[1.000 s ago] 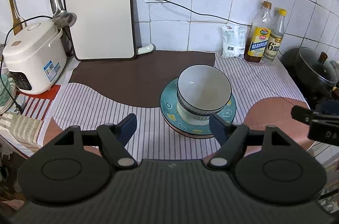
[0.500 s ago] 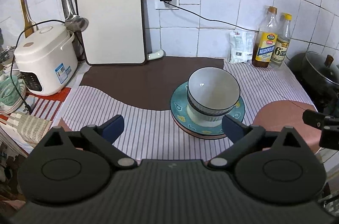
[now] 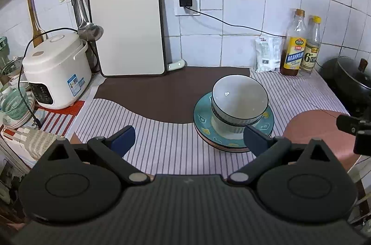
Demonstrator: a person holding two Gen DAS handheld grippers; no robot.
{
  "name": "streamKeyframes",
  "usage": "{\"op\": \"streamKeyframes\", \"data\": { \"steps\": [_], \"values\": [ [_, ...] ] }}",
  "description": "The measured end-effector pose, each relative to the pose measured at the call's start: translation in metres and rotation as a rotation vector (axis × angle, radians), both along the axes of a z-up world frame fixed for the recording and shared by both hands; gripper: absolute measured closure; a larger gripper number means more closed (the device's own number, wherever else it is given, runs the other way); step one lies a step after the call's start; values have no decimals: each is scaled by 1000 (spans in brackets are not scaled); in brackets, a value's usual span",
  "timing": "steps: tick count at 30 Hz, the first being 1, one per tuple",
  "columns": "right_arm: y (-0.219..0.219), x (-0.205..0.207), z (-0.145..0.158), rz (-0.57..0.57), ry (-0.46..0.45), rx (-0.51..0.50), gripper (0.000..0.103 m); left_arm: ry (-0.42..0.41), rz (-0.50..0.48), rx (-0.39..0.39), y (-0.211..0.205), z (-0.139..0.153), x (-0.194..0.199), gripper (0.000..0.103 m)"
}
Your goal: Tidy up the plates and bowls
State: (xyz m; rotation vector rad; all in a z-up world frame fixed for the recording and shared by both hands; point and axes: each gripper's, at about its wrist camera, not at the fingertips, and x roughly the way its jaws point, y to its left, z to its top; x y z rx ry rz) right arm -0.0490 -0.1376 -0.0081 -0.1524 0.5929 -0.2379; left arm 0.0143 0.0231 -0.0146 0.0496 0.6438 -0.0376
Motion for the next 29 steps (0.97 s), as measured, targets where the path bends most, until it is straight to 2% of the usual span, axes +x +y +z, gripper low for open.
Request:
{"op": "streamKeyframes", "data": {
  "steps": [29],
  "values": [
    [0,-2,-5,-38,0,-15,1,-13,-2,-13,0,-1,-5,2]
  ]
}}
